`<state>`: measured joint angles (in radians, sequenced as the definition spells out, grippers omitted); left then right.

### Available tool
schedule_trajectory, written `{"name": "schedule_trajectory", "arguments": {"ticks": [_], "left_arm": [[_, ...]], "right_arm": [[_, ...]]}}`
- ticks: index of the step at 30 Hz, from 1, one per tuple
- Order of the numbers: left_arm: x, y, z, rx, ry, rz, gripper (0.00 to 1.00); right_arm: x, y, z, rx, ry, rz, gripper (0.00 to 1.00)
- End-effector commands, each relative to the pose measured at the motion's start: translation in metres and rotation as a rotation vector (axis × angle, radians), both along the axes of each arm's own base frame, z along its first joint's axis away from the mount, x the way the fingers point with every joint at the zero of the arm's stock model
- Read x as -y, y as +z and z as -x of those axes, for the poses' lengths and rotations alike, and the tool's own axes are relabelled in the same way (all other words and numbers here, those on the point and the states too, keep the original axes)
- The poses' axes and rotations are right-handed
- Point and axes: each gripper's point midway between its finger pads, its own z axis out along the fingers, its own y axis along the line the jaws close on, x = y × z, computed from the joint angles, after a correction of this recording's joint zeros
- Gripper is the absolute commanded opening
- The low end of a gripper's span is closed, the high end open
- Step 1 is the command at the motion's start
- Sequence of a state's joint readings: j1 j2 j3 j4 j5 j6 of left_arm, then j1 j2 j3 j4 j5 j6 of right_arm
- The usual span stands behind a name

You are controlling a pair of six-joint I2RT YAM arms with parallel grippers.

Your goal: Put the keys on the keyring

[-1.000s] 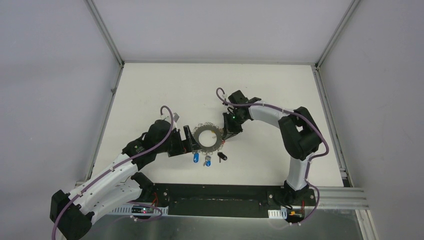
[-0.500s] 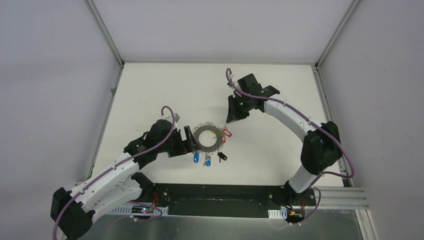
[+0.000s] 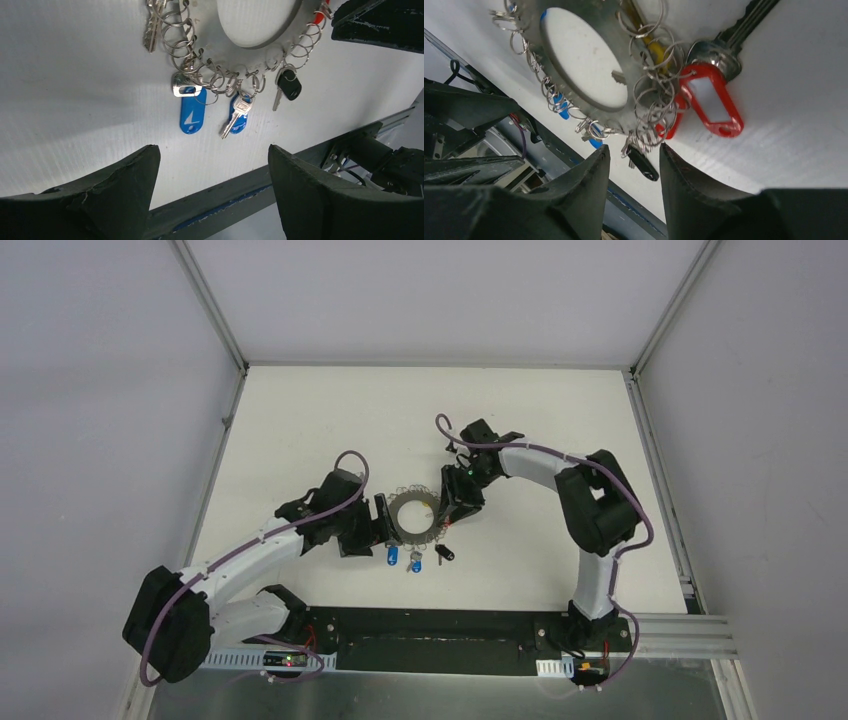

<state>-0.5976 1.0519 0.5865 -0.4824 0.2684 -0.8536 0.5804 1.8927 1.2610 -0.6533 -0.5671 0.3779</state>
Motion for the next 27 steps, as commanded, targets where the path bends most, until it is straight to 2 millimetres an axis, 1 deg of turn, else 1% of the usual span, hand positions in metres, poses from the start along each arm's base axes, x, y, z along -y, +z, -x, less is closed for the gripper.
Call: {"name": "schedule_trajectory", "arguments": {"ticks": [1,3,5,8,10,12,13,15,17,18,19,20,22,24,25,26,27], "left_arm": [[0.008,0.014,-0.01,-0.005,-0.009,0.046,0.82],[0.005,0.014,-0.013,-0.009,-0.006,0.053,0.84],[-0.001,0.013,-0.016,-0.013,0.009,0.061,0.87],[-0.014,0.013,-0.021,-0.006,0.042,0.07,0.9],[-0.025,0.016,-0.026,0.012,0.065,0.08,0.93],[-0.038,0.021,-0.033,0.054,0.099,0.076,0.98],[-0.046,0.023,-0.037,0.083,0.115,0.06,0.99],[-0.062,0.031,-0.043,0.14,0.16,0.028,0.99],[-0.076,0.043,-0.049,0.217,0.188,-0.022,0.99],[-0.082,0.049,-0.051,0.258,0.201,-0.044,0.99],[-0.087,0.061,-0.054,0.315,0.217,-0.054,0.99],[-0.092,0.068,-0.055,0.357,0.237,-0.071,0.99],[-0.106,0.08,-0.058,0.431,0.297,-0.107,0.99],[-0.121,0.089,-0.059,0.473,0.403,-0.115,0.99],[-0.13,0.094,-0.061,0.493,0.477,-0.115,0.99],[-0.136,0.097,-0.061,0.505,0.534,-0.103,0.99],[-0.141,0.1,-0.06,0.522,0.58,-0.088,0.99]], "right_arm": [[-0.027,0.005,-0.001,-0.048,0.007,-0.105,0.44],[-0.029,0.008,0.0,-0.047,0.015,-0.115,0.44],[-0.027,0.014,-0.004,-0.013,0.011,-0.113,0.45],[-0.013,0.024,-0.01,0.036,-0.011,-0.101,0.46],[0.001,0.031,-0.015,0.076,-0.032,-0.098,0.46],[0.02,0.038,-0.02,0.117,-0.065,-0.094,0.47],[0.03,0.042,-0.023,0.141,-0.087,-0.087,0.51],[0.053,0.05,-0.028,0.2,-0.131,-0.074,0.53],[0.076,0.058,-0.031,0.266,-0.175,-0.052,0.58],[0.087,0.062,-0.033,0.306,-0.197,-0.039,0.58],[0.099,0.062,-0.032,0.342,-0.22,-0.014,0.59],[0.11,0.065,-0.035,0.385,-0.247,0.01,0.62],[0.128,0.075,-0.039,0.473,-0.309,0.049,0.64],[0.138,0.082,-0.041,0.541,-0.355,0.067,0.65],[0.142,0.087,-0.043,0.572,-0.39,0.069,0.68],[0.144,0.092,-0.044,0.603,-0.417,0.061,0.73],[0.145,0.095,-0.045,0.632,-0.44,0.049,0.8]]}}
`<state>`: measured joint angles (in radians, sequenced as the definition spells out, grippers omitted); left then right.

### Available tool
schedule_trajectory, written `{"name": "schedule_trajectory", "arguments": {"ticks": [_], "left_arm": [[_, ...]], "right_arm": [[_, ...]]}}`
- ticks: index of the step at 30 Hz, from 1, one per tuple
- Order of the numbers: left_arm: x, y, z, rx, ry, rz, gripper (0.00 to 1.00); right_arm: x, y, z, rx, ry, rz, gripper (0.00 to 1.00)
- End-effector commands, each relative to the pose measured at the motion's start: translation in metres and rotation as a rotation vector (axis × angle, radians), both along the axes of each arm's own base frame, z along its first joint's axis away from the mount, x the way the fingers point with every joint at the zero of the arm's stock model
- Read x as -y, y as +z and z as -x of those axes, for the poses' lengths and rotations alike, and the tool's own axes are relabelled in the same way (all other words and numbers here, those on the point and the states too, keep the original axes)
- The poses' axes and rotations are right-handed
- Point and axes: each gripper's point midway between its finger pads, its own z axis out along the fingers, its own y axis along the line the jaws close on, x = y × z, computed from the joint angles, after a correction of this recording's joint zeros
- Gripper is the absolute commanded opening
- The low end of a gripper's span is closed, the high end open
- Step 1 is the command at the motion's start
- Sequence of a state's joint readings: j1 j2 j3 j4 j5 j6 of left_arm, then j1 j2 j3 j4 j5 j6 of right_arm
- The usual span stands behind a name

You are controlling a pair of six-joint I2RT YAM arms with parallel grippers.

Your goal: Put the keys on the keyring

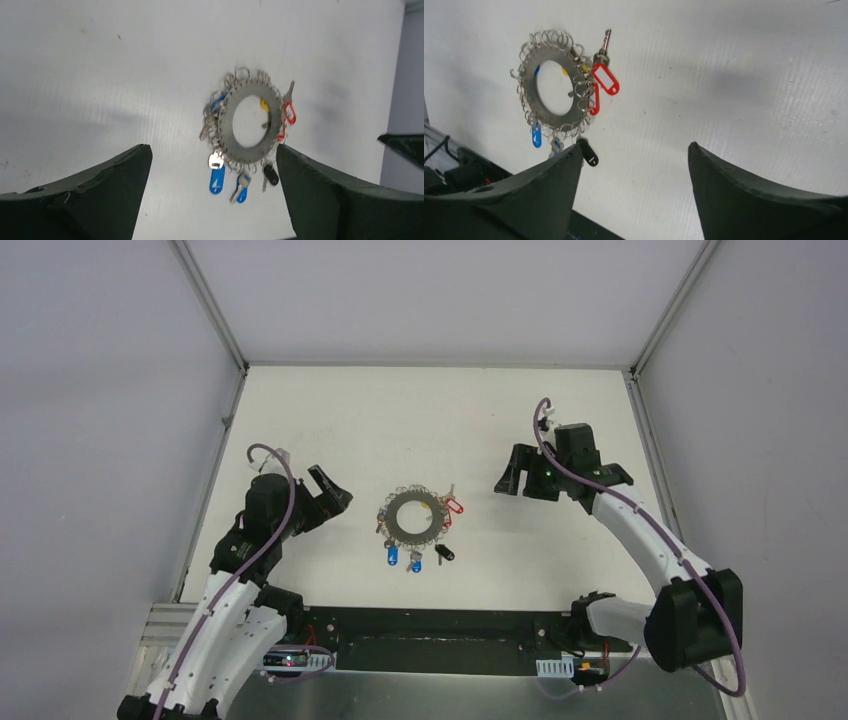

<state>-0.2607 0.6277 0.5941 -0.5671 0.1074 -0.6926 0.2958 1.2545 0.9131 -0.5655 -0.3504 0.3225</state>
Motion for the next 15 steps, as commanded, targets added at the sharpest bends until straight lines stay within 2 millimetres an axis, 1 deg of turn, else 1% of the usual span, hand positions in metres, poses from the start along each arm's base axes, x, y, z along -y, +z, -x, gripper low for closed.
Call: {"name": "schedule_trajectory", "arguments": {"ticks": [1,3,4,5,8,12,13,15], "left_arm": [[-0.04,0.021,-0.008,0.115,0.268,0.015,0.99],[-0.049,0.025,-0.006,0.158,0.335,0.046,0.99],[-0.054,0.023,-0.006,0.165,0.37,0.052,0.99],[-0.059,0.027,-0.004,0.19,0.405,0.069,0.99],[-0.073,0.03,-0.001,0.238,0.481,0.08,0.99],[-0.087,0.031,0.003,0.287,0.527,0.039,0.99],[-0.09,0.031,0.003,0.295,0.532,0.016,0.99],[-0.092,0.03,0.002,0.327,0.476,-0.092,0.99]], "right_arm": [[0.017,0.021,-0.019,0.201,-0.124,0.015,0.85],[0.018,0.024,-0.018,0.26,-0.127,-0.007,0.85],[0.019,0.026,-0.019,0.289,-0.144,-0.017,0.97],[0.023,0.027,-0.022,0.323,-0.179,-0.016,0.99],[0.028,0.033,-0.027,0.423,-0.187,-0.014,1.0],[0.042,0.042,-0.035,0.543,-0.246,0.015,1.0],[0.046,0.044,-0.036,0.57,-0.256,0.031,1.0],[0.052,0.047,-0.038,0.631,-0.252,0.064,1.0]]}}
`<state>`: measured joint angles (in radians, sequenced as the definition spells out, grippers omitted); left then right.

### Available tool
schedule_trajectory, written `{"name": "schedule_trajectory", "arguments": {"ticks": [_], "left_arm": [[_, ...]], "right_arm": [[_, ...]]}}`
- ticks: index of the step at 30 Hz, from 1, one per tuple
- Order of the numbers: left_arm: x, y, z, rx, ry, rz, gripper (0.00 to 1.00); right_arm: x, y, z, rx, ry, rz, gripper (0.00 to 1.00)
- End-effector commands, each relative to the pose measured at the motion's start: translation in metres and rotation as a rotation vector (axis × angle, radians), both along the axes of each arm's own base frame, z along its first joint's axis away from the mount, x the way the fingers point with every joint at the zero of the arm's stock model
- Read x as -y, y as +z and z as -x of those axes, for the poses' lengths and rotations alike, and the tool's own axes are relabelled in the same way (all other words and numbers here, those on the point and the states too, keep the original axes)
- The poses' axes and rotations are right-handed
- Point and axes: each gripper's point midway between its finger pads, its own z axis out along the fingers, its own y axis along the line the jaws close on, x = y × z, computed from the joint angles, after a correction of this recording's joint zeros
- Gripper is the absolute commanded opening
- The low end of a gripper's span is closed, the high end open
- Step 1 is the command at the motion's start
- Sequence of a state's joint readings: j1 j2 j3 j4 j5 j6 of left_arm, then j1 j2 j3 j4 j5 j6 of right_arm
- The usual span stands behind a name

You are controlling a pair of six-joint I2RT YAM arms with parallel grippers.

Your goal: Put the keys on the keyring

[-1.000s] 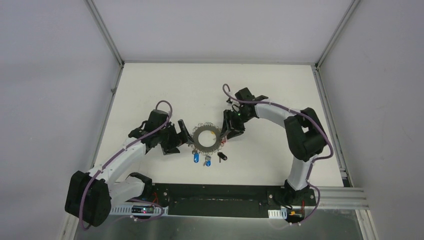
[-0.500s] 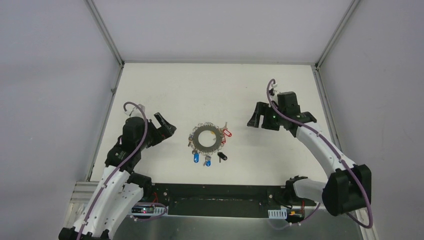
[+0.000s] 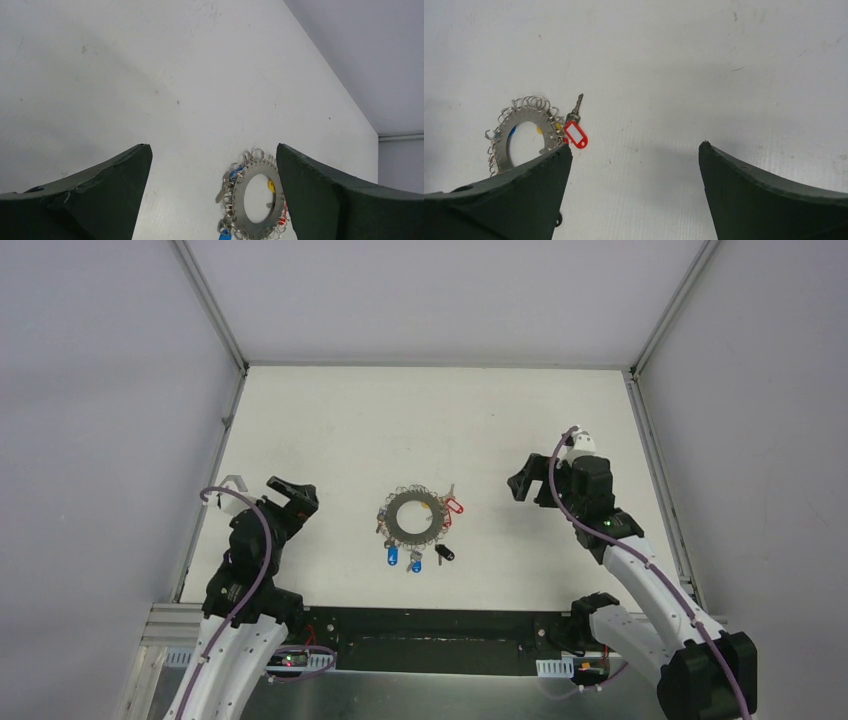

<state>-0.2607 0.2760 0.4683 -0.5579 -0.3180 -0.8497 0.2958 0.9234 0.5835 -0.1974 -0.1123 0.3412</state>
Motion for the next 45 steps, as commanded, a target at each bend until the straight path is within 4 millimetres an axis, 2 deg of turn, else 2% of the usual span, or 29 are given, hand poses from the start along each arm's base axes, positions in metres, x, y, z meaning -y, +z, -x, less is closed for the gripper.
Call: {"name": "schedule_trajectory", "arguments": {"ticks": [1,4,10,20,24,31,39,42,45], "left_arm": [[-0.018,0.005,-0.004,0.041,0.018,-0.197,0.99],[-0.018,0.004,-0.006,0.04,-0.044,-0.345,0.99],[-0.009,-0.003,-0.02,0.039,-0.189,-0.592,0.99],[0.002,-0.033,-0.058,-0.036,-0.298,-0.741,0.99],[0.004,-0.045,-0.075,-0.015,-0.284,-0.761,0.99],[0.005,-0.079,-0.097,-0.037,-0.273,-0.752,0.99],[0.001,-0.081,-0.133,-0.004,-0.244,-0.766,0.99],[-0.006,-0.093,-0.15,-0.098,-0.262,-0.76,0.99],[-0.005,-0.093,-0.162,-0.087,-0.313,-0.868,0.95]], "right_arm": [[0.017,0.038,-0.025,0.26,-0.059,0.061,1.0],[0.029,0.037,-0.027,0.319,-0.09,0.121,1.0],[0.056,0.017,-0.021,0.33,-0.199,0.201,1.0],[0.086,0.002,-0.017,0.389,-0.297,0.32,1.0],[0.092,-0.011,-0.016,0.367,-0.301,0.376,1.0],[0.101,-0.032,-0.02,0.36,-0.318,0.39,1.0],[0.097,-0.035,-0.043,0.37,-0.266,0.4,1.0],[0.099,-0.039,-0.052,0.373,-0.284,0.393,1.0],[0.1,-0.04,-0.06,0.38,-0.283,0.385,1.0]]}}
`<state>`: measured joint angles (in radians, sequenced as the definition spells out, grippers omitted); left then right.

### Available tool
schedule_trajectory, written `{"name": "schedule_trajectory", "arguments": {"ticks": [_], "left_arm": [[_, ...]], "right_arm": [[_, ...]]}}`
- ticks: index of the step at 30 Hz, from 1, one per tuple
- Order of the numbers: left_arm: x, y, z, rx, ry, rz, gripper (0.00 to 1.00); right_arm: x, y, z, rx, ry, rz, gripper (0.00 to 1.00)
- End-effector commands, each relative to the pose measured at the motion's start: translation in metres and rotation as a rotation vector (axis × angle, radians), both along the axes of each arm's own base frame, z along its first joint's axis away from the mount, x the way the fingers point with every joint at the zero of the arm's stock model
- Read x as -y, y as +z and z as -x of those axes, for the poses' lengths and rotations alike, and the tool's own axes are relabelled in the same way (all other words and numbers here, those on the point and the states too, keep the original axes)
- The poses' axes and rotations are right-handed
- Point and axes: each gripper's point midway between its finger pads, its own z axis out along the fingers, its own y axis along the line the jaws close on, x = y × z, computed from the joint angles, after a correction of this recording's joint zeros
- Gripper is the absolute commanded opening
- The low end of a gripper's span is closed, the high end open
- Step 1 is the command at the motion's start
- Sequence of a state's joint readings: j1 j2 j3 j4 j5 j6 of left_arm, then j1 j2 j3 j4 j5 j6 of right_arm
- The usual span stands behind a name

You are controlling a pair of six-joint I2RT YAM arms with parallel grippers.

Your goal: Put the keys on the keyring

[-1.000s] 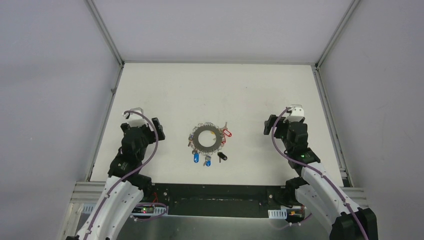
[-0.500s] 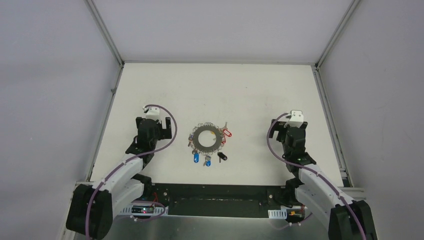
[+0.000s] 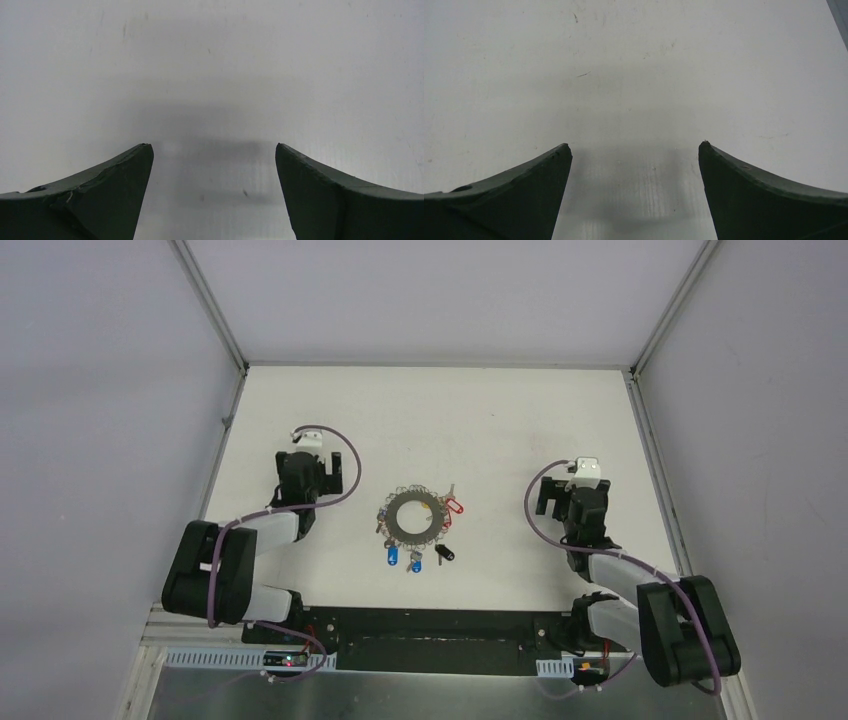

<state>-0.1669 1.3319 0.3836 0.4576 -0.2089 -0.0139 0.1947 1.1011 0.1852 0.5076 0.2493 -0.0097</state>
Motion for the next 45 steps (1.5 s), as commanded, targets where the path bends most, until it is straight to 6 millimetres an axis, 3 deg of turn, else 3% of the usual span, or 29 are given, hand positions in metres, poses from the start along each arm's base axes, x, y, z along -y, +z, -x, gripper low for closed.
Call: {"name": "schedule_trajectory", "arguments": {"ticks": [1,5,8,12,22,45], "left_arm": [[0.004,0.035,-0.034,0.161,-0.08,-0.072,0.98],[-0.005,0.016,-0.029,0.206,-0.08,-0.034,0.99],[-0.002,0.018,-0.033,0.203,-0.095,-0.037,0.94],[-0.007,0.017,-0.034,0.193,-0.056,-0.031,0.99],[-0.007,0.017,-0.033,0.189,-0.054,-0.029,0.99],[-0.008,0.016,-0.033,0.189,-0.053,-0.031,0.99]], "right_arm": [[-0.004,0.044,-0.035,0.174,0.014,-0.032,1.0],[0.0,0.044,-0.044,0.185,0.001,-0.032,1.0],[0.003,0.042,-0.05,0.188,-0.006,-0.036,1.0],[0.009,0.039,-0.061,0.198,-0.026,-0.024,1.0],[0.018,0.008,-0.079,0.123,-0.042,-0.055,1.0],[0.019,0.008,-0.078,0.116,-0.038,-0.058,1.0]]}}
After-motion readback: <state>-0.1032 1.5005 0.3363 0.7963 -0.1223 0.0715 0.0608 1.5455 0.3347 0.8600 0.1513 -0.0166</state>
